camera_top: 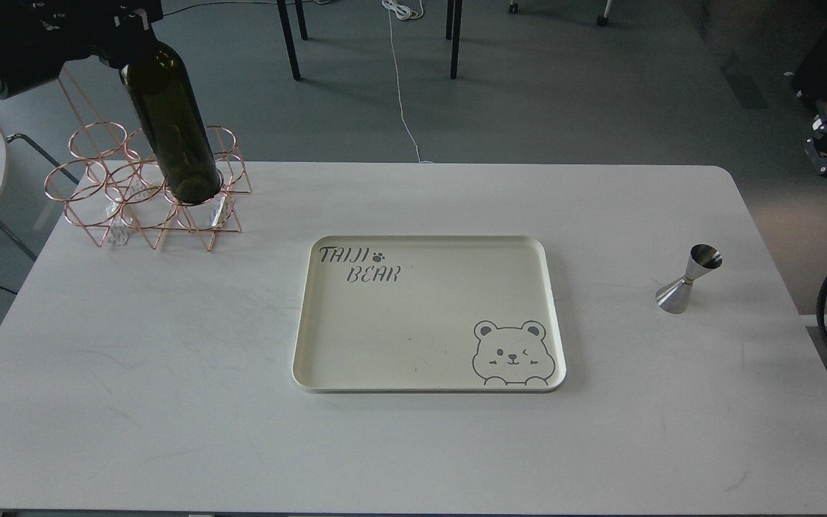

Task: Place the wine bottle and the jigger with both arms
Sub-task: 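Carry the bottle to the copper rack and lower it into a slot, then release the bottle and withdraw the left gripper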

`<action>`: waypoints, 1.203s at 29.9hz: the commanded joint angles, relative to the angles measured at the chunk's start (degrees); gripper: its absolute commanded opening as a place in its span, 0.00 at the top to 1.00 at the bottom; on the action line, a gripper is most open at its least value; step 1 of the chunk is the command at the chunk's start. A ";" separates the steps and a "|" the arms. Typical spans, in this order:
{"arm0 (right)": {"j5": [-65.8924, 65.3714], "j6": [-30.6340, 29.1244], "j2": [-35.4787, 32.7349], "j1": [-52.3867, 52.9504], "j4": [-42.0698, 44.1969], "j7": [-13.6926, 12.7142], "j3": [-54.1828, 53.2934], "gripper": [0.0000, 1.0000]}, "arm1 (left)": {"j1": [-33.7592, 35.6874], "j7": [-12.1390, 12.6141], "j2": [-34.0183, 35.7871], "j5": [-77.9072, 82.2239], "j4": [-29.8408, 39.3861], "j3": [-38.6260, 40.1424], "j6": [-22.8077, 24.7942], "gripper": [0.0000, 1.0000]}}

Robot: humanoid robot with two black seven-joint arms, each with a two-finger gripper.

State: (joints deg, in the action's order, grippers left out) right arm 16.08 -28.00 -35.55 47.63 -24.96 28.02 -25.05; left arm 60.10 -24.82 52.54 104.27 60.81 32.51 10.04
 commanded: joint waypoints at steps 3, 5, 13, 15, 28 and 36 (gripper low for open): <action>0.00 0.00 -0.05 0.01 0.00 -0.02 -0.09 0.04 | -0.16 0.04 -0.60 0.05 -0.08 -0.07 -0.89 0.87; 0.00 0.00 -0.05 0.01 0.00 -0.02 -0.09 0.04 | -0.16 0.04 -0.78 0.05 -0.17 -0.34 -1.60 0.85; 0.00 0.00 -0.05 0.01 0.00 -0.02 -0.09 0.04 | -0.16 -0.22 -1.30 -0.21 -2.27 -4.29 -4.67 0.79; 0.00 0.00 -0.05 -0.08 0.00 -0.02 -0.09 0.04 | -0.25 -0.40 -1.30 -0.47 -2.45 -5.17 -4.68 0.78; 0.00 0.00 0.22 0.01 0.00 -0.02 -0.09 0.04 | -0.43 -0.58 -1.74 -3.55 -5.96 -8.60 -6.25 0.76; 0.00 0.00 0.22 -0.08 0.00 -0.02 0.00 0.04 | -0.43 -0.49 -1.83 -3.64 -6.05 -9.21 -6.96 0.53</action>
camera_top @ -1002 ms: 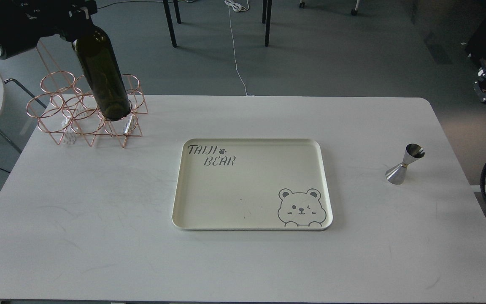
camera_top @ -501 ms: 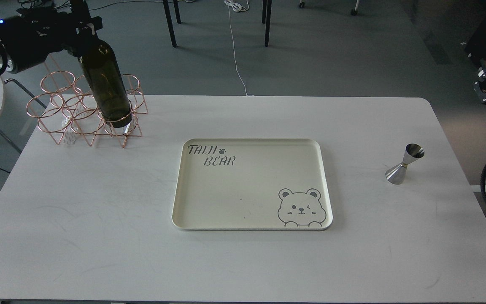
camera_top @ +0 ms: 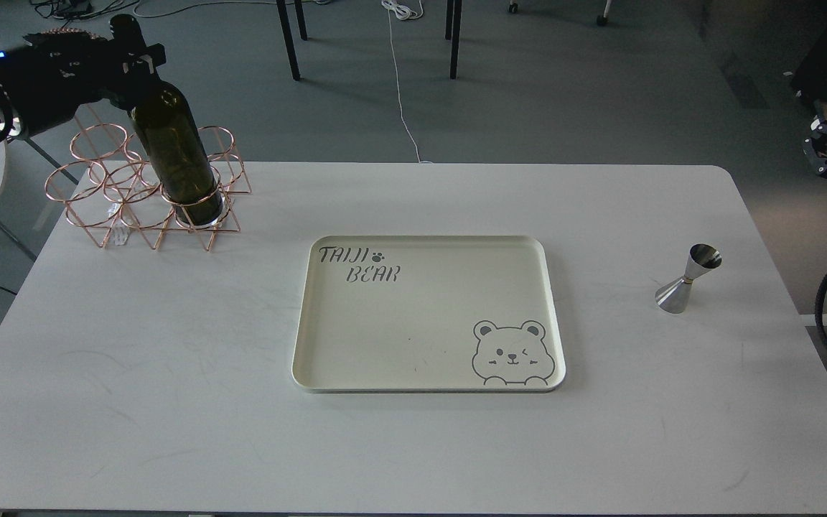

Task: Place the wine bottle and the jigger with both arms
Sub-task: 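Release the bottle and withdraw the left gripper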

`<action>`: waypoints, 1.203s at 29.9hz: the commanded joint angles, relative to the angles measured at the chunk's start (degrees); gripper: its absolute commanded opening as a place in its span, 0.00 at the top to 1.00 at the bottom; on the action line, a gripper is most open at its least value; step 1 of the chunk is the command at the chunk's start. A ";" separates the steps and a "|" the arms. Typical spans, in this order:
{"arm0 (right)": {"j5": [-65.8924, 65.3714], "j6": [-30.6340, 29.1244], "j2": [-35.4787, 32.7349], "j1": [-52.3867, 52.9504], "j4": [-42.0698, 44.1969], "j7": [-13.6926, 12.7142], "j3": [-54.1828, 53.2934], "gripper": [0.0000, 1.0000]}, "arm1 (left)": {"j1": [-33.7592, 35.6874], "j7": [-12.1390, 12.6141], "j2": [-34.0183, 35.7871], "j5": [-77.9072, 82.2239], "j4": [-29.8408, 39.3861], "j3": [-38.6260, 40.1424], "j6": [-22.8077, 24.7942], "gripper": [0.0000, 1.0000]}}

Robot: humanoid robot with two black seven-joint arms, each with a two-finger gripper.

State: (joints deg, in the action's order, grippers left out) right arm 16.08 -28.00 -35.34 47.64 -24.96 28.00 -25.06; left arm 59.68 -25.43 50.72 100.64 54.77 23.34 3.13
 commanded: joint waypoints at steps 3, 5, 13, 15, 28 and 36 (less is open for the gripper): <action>0.00 0.00 0.01 0.00 0.00 0.00 0.01 0.04 | 0.00 0.21 -0.27 -0.09 -0.02 -0.05 -0.14 0.38; 0.00 0.00 0.01 0.00 0.00 0.00 0.01 0.04 | 0.00 0.21 -0.53 -0.53 -0.02 -0.05 -0.14 0.32; 0.00 0.00 0.01 0.00 0.00 0.00 0.01 0.04 | 0.08 0.12 -0.53 -4.38 -0.02 0.30 -0.14 0.17; 0.00 0.00 -0.08 0.00 0.00 0.00 0.01 0.04 | 0.17 0.21 -0.36 -8.85 -0.02 0.83 -0.23 0.11; 0.00 0.00 -0.25 -0.53 1.57 0.00 -0.25 0.01 | -0.97 -0.14 3.07 -65.36 -2.91 0.92 0.48 0.02; 0.18 0.00 0.54 -1.32 7.73 0.00 -0.95 0.01 | -8.25 -2.57 2.46 -89.61 -4.94 0.92 1.53 0.02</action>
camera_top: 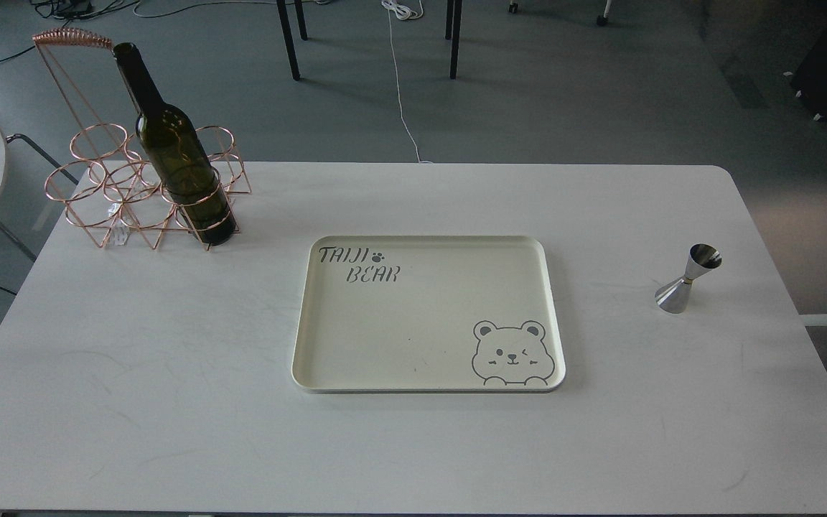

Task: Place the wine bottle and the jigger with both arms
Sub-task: 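Release the bottle and withdraw the left gripper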

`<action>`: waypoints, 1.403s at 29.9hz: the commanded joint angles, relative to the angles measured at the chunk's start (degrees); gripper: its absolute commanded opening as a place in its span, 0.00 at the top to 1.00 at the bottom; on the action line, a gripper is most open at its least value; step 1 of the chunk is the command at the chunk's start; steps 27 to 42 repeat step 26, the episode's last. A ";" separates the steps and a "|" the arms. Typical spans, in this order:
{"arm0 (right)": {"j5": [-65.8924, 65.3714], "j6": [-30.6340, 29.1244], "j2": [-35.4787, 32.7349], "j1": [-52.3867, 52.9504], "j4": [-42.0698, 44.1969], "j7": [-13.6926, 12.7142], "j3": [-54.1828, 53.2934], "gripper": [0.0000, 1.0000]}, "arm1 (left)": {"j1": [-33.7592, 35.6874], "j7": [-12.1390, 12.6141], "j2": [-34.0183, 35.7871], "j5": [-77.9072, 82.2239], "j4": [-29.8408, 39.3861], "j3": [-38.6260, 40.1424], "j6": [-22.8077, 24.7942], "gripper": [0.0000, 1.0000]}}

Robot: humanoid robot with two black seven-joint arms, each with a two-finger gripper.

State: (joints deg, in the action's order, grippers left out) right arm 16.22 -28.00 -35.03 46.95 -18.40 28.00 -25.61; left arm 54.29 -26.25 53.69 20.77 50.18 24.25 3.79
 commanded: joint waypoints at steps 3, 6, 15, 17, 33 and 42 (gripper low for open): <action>0.04 0.00 0.31 -2.12 1.35 0.00 -0.23 0.01 | -5.67 -1.75 -0.87 -17.58 -0.79 0.01 5.25 0.02; 0.22 0.00 0.40 -2.92 1.35 0.00 -0.49 0.01 | -7.88 -1.75 -4.46 -21.90 -4.90 0.19 10.79 0.02; 7.07 0.00 1.10 -5.46 1.35 -2.33 -1.19 0.01 | -13.41 -1.75 -11.24 -38.96 -18.18 0.28 23.45 0.02; 7.07 0.00 1.10 -6.26 1.35 -2.42 -1.11 0.01 | -14.20 -1.75 -11.77 -39.49 -19.33 0.28 23.81 0.02; 6.98 0.00 1.10 -8.81 1.17 -2.42 -0.93 0.01 | -20.53 -1.75 -12.82 -39.49 -19.69 5.46 24.16 0.02; 6.98 0.00 1.10 -8.81 1.17 -2.42 -0.93 0.01 | -20.53 -1.75 -12.82 -39.49 -19.69 5.46 24.16 0.02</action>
